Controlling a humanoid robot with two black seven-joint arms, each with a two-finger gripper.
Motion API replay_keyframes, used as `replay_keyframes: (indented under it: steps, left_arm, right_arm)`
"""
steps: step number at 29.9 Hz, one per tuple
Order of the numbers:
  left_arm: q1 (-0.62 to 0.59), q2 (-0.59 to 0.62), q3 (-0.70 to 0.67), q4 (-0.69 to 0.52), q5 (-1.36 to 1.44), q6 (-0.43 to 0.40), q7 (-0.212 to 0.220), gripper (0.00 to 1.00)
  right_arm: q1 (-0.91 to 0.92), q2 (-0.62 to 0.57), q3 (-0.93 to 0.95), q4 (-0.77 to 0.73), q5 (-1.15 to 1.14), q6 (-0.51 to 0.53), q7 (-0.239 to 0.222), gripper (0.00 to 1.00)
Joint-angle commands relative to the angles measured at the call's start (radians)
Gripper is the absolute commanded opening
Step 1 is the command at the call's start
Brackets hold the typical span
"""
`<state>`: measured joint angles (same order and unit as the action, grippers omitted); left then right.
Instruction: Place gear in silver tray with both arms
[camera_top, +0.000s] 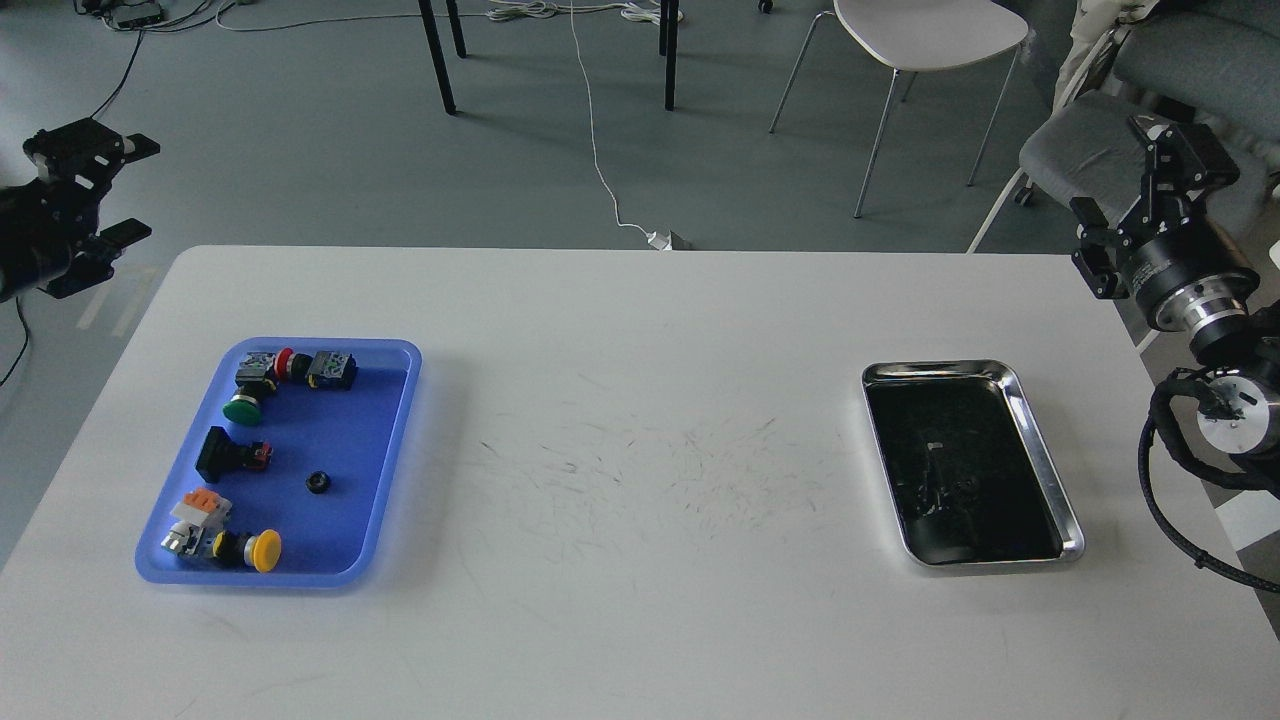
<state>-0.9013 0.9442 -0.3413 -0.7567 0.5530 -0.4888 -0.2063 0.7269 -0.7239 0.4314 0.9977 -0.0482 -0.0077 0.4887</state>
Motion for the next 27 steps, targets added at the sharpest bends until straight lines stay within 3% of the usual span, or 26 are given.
replay_keyframes:
  steps: [1, 6, 15, 22, 27]
  left_arm:
    - [-0.013, 0.022, -0.013, -0.049, 0.013, 0.000, 0.010, 0.99]
    - [-0.053, -0.019, -0.028, -0.049, -0.071, 0.000, 0.013, 0.99]
    - [-0.028, -0.007, -0.021, -0.121, -0.147, 0.000, -0.047, 0.99]
    - [-0.019, -0.002, 0.064, -0.164, 0.129, 0.000, -0.099, 0.98]
    - [-0.031, -0.004, 0.062, -0.219, 0.395, 0.000, -0.179, 0.98]
  right_arm:
    - [-0.003, 0.009, 0.000, -0.001, -0.001, -0.003, 0.000, 0.93]
    - [-0.004, 0.009, 0.000, -0.001, -0.001, -0.014, 0.000, 0.93]
    - [-0.017, 0.009, 0.003, 0.001, -0.001, -0.015, 0.000, 0.93]
    - [-0.024, 0.009, 0.000, -0.001, -0.002, -0.015, 0.000, 0.93]
    - [-0.026, 0.011, -0.002, -0.001, -0.005, -0.015, 0.000, 0.93]
